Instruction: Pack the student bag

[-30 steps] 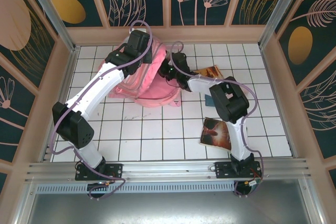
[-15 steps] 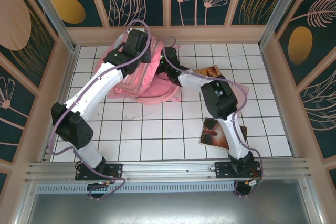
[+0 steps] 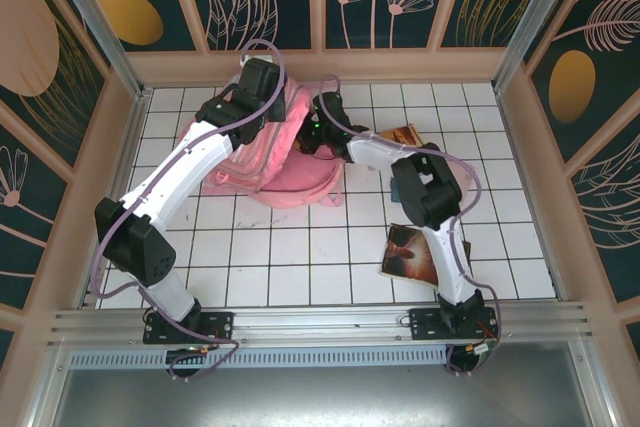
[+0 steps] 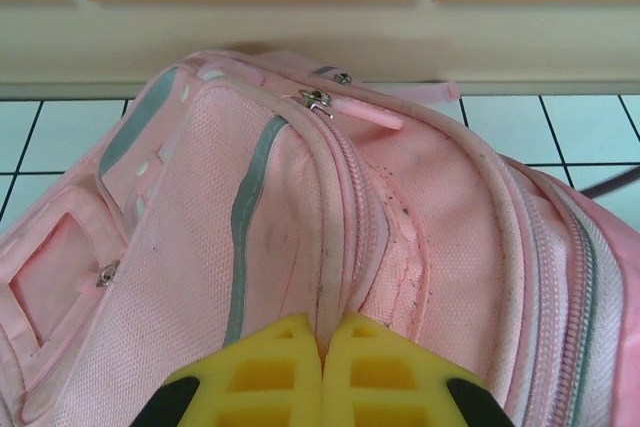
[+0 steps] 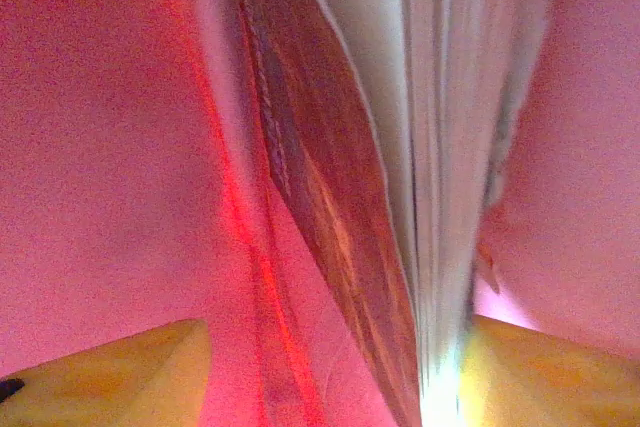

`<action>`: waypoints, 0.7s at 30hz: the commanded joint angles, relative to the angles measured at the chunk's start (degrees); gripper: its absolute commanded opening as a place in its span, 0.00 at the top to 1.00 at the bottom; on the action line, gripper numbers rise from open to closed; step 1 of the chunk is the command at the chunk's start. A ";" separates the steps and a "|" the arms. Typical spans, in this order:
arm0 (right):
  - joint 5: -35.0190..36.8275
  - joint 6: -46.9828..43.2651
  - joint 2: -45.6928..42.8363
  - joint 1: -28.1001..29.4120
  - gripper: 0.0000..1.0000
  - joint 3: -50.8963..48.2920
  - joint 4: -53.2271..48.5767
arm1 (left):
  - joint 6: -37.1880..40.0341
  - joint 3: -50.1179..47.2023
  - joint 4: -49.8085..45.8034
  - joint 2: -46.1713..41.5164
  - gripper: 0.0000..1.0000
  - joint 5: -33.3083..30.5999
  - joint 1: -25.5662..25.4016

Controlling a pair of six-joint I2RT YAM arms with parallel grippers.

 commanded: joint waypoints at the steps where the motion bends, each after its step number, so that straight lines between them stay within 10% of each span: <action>1: -2.89 -0.12 -8.76 -1.08 0.34 -4.61 -0.93 | -1.81 0.36 7.32 -4.73 1.00 -2.23 0.74; 9: -4.79 -0.21 -19.35 -2.42 0.41 -17.42 0.94 | -1.10 -2.51 7.95 -6.48 1.00 -2.29 1.52; 15: 6.81 -9.56 -30.23 -3.04 0.42 -24.45 -6.26 | 1.32 -9.97 8.03 -9.91 1.00 -3.79 1.95; 21: 14.28 -15.97 -31.73 -14.29 0.36 -24.50 -14.73 | 5.13 -19.56 7.02 -15.77 1.00 1.17 2.01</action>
